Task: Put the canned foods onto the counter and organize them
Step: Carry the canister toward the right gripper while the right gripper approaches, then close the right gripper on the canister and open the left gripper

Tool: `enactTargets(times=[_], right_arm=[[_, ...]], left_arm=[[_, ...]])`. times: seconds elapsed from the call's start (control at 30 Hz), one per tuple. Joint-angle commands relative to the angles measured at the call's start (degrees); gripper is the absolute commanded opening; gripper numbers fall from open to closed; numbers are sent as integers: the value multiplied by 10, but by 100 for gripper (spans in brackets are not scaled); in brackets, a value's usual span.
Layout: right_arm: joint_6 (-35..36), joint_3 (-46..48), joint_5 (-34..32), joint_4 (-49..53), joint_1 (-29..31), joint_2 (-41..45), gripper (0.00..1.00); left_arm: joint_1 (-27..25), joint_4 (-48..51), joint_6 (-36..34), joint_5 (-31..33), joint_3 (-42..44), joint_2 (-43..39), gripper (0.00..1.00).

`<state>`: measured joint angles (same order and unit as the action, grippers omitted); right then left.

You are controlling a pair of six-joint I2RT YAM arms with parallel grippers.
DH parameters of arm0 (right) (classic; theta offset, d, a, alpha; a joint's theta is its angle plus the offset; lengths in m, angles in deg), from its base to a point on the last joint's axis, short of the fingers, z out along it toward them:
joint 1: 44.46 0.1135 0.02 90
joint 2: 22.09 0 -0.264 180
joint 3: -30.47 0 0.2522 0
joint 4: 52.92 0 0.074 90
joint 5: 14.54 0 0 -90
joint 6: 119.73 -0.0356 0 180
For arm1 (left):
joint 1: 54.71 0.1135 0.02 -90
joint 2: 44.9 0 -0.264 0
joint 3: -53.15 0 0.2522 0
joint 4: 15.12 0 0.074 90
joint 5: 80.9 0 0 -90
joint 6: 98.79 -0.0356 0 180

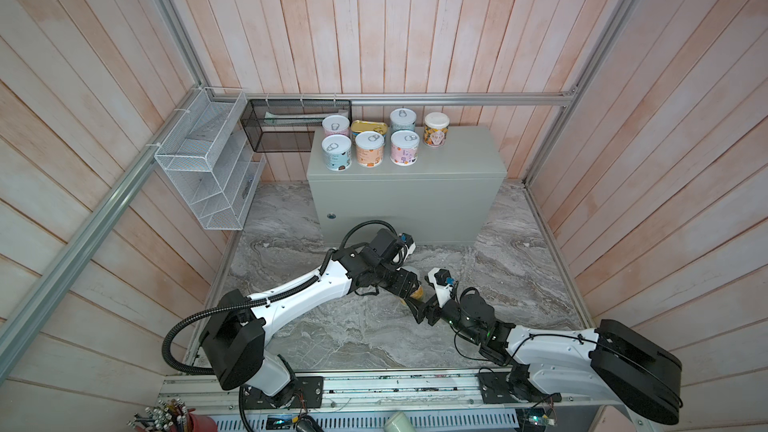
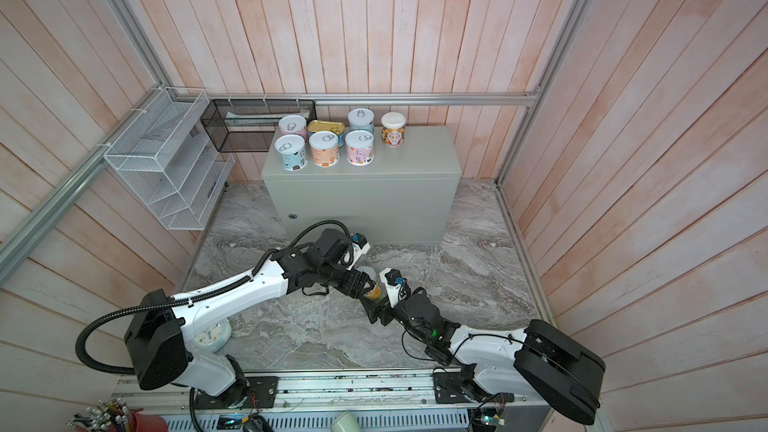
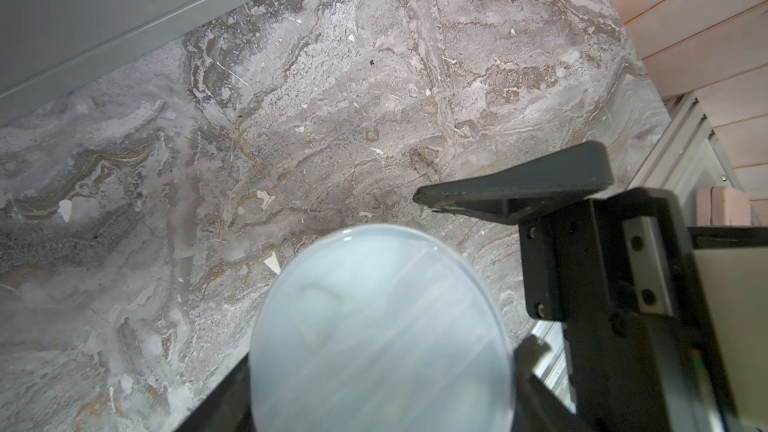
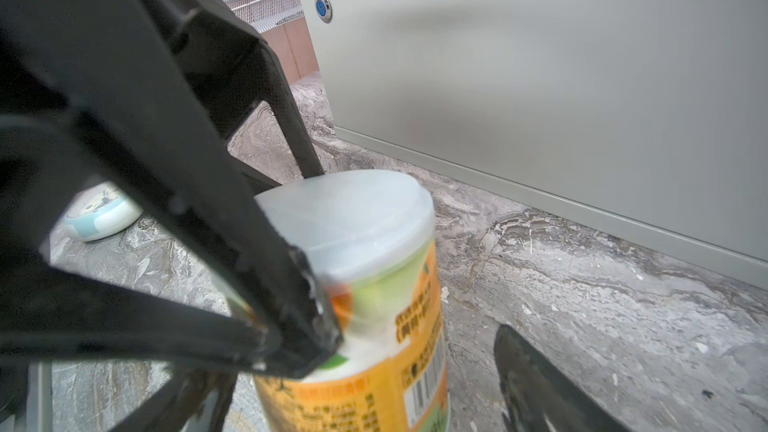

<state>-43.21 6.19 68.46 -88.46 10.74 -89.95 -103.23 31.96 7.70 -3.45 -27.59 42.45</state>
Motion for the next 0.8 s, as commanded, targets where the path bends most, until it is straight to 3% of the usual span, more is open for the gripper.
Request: enactTargets(times=[0.0, 0.37, 0.57, 0.77], right_arm=[[7, -13, -11, -26, 4, -8, 94], [4, -24, -15, -49, 5, -41, 89], [1, -23, -29, -55, 5, -44, 86], [-7, -9, -52, -69, 5, -27, 69]], left_arm=[[-1, -50, -6, -38, -29, -4, 58], [-1, -78, 5, -104, -23, -1, 58], [-1, -84, 8, -110, -19, 2, 58], [0, -84, 10, -106, -12, 3, 58]])
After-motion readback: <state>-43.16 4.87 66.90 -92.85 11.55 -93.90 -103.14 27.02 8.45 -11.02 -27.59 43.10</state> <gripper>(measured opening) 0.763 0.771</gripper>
